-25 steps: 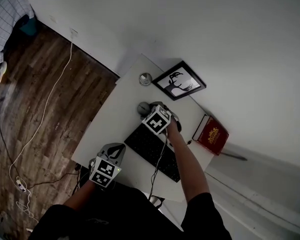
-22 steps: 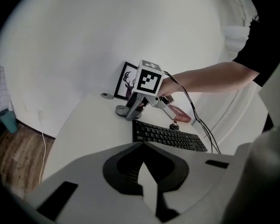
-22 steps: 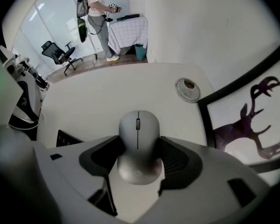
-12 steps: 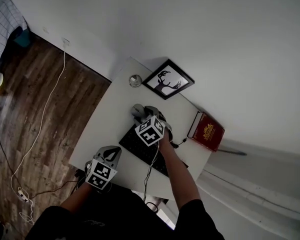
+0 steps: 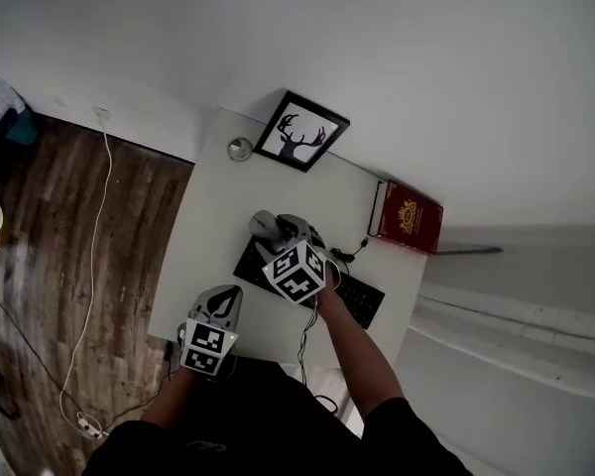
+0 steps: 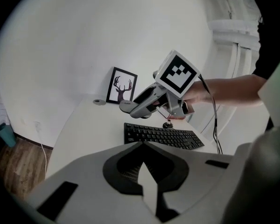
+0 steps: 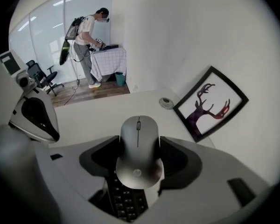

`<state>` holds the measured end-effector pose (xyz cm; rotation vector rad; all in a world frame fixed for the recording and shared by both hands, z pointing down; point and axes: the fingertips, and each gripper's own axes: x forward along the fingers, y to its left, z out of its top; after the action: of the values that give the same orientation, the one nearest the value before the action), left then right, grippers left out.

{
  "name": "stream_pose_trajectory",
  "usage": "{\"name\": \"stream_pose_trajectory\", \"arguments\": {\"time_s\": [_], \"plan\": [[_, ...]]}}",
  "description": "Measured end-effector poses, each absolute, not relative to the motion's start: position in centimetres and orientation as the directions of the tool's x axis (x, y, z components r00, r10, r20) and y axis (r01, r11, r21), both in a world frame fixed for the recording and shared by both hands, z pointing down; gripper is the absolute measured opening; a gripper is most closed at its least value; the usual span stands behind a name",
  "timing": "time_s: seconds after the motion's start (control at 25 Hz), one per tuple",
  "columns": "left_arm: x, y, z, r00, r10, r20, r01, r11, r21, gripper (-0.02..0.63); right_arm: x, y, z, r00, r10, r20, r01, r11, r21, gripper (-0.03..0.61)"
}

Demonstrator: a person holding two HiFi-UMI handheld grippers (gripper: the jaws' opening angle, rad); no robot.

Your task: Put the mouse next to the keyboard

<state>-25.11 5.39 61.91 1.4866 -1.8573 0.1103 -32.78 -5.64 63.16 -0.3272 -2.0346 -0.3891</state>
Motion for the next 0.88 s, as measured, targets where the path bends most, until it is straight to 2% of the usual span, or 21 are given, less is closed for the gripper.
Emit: {"name": "stream_pose_trajectory", "arguments": {"time_s": [0.32, 0.48, 0.64, 0.88], "plan": [[-25.0, 3.9, 61.9, -0.032, -0.815, 0.579, -0.906, 0.269, 0.328, 0.002, -28.3, -5.3, 61.7, -0.511, 0.021, 0.86, 0.189, 0.978, 0.089, 0.284], [-24.2, 3.5, 61.7, -0.005, -0.812, 0.583, -0.921, 0.231, 0.313, 0.002, -26.3, -4.5, 62.2, -0.509, 0.01, 0.861, 0.133, 0.989, 0.066, 0.282], [-23.8, 3.0, 61.4, 0.024, -0.812, 0.583, -0.937, 0.185, 0.296, 0.002, -25.0, -4.6, 62.9, -0.514, -0.002, 0.858, 0.041, 0.999, 0.028, 0.262], [-23.4, 2.5, 61.2, 0.051, -0.811, 0.583, -0.946, 0.148, 0.288, 0.002, -23.9, -4.9, 63.5, -0.515, -0.025, 0.857, -0.001, 1.0, 0.029, 0.259]]}}
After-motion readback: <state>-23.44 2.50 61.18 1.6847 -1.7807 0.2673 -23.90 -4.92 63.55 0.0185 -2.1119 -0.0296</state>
